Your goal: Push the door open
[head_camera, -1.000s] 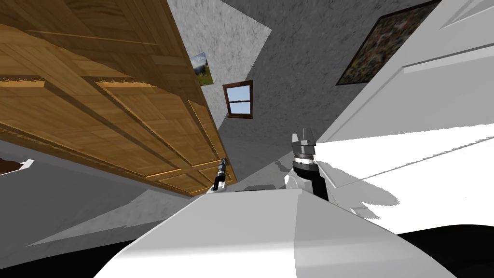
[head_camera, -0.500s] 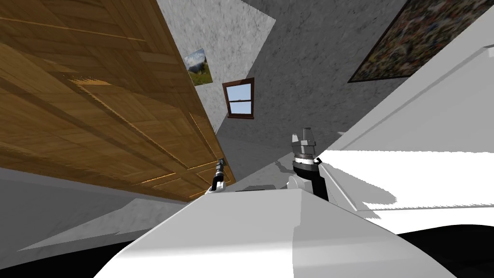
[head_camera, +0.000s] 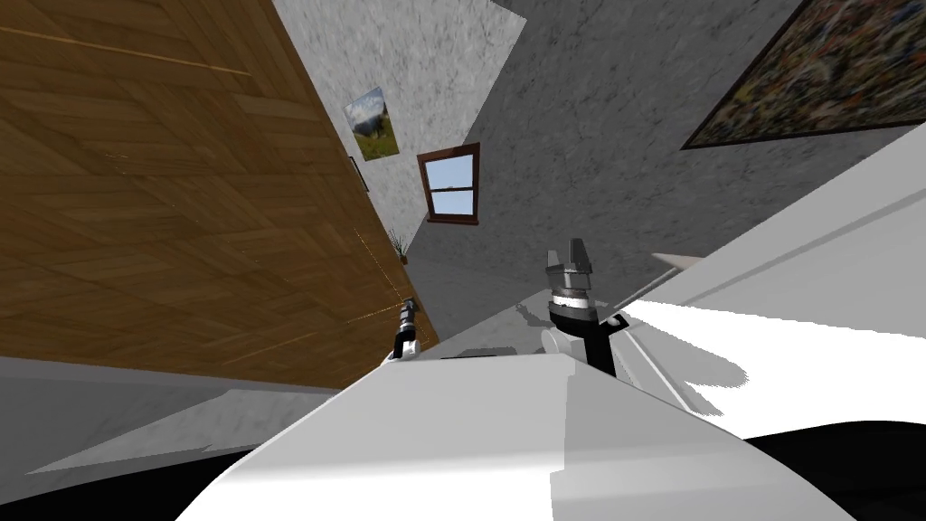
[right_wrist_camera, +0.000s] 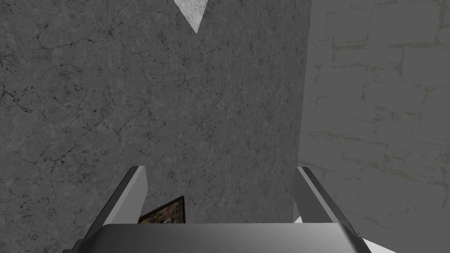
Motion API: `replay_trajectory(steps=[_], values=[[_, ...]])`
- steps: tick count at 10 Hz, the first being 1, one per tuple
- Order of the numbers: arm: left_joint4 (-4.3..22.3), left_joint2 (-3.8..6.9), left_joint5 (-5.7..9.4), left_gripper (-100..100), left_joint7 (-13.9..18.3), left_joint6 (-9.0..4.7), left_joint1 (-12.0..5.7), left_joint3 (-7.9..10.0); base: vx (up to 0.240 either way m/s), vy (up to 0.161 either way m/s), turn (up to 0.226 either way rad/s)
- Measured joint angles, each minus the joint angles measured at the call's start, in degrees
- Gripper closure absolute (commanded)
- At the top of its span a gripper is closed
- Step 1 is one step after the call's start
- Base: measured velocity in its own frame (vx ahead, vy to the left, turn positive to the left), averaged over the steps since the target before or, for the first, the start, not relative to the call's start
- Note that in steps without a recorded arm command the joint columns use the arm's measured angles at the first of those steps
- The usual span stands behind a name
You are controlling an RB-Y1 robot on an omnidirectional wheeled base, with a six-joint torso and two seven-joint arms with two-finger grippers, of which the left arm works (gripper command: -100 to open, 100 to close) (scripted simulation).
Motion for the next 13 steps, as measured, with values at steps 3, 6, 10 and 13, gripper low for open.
replay_trajectory(steps=[3,6,10,13], values=[[0.4,0.28,0.65,100,-0.3,-0.35,-0.05,0.94,0.114,-0.006,0.031],[1.8,0.45,1.51,100,-0.6,-0.88,-0.24,2.03,0.197,-0.022,0.044],[0.0,0.74,3.19,100,-1.9,-0.45,0.83,4.34,0.204,-0.005,0.042],[2.9,1.68,4.37,100,-1.9,-1.84,-0.27,5.85,0.191,-0.016,0.045]])
